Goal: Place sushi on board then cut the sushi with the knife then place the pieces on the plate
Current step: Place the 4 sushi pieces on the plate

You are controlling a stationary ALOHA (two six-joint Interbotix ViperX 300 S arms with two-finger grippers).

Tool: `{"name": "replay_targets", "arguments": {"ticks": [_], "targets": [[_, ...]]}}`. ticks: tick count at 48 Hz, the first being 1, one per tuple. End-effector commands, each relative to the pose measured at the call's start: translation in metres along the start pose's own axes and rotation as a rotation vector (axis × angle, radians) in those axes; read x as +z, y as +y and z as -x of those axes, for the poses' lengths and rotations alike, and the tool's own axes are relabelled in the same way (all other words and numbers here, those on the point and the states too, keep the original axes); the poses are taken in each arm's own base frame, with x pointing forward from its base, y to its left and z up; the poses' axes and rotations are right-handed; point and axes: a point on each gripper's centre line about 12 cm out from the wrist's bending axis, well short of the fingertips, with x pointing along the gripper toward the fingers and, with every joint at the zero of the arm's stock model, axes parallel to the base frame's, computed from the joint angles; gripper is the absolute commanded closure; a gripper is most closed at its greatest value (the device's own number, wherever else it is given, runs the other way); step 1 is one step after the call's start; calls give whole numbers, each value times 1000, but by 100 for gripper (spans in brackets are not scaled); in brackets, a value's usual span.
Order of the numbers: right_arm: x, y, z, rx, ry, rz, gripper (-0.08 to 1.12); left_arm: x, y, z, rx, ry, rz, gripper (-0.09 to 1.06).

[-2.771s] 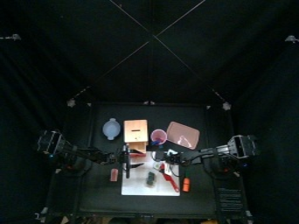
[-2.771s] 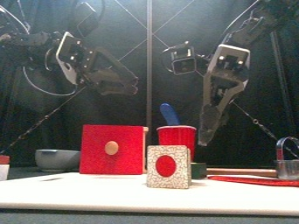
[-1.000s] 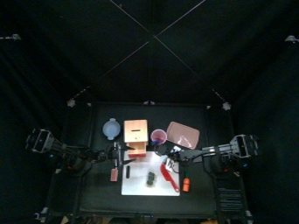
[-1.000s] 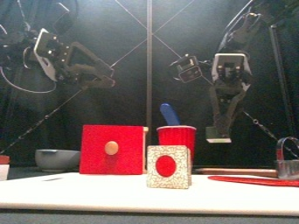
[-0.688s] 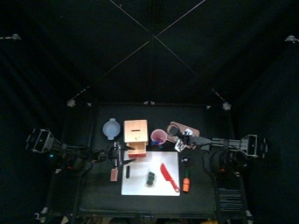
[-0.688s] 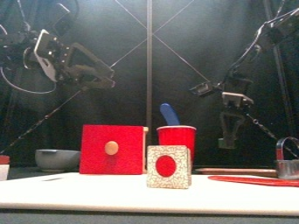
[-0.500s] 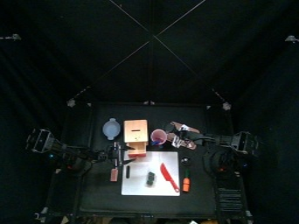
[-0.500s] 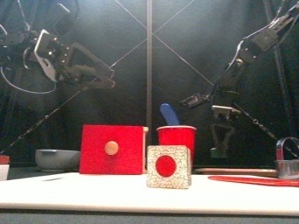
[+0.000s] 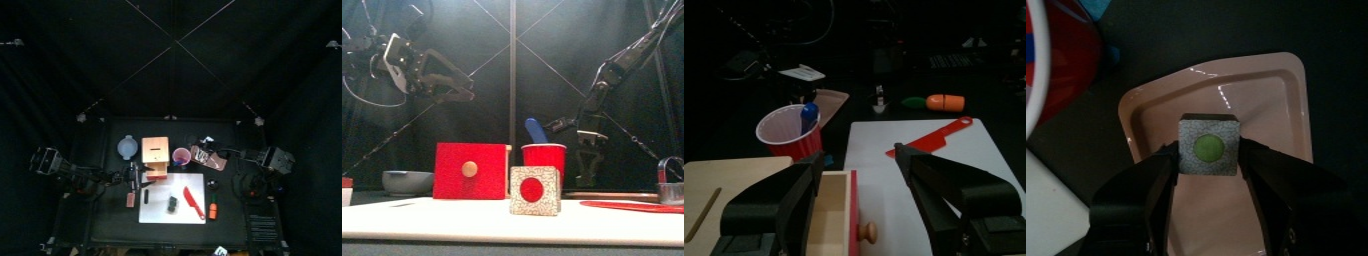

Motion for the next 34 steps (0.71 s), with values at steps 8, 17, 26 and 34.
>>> {"name": "replay_targets", "arguments": {"ticks": [8, 17, 26, 34], "targets": [[5, 1, 6, 2, -33, 6, 37, 9, 5, -5, 22, -31, 7, 4], [9, 4, 9, 8, -67, 19, 52, 9, 4, -5, 21, -30, 9, 4], [12, 16, 14, 28, -82, 34, 30, 9, 4, -5, 21, -30, 10, 4], [9, 17, 13, 32, -71, 33, 16, 9, 4, -5, 21, -31, 9, 4]]}}
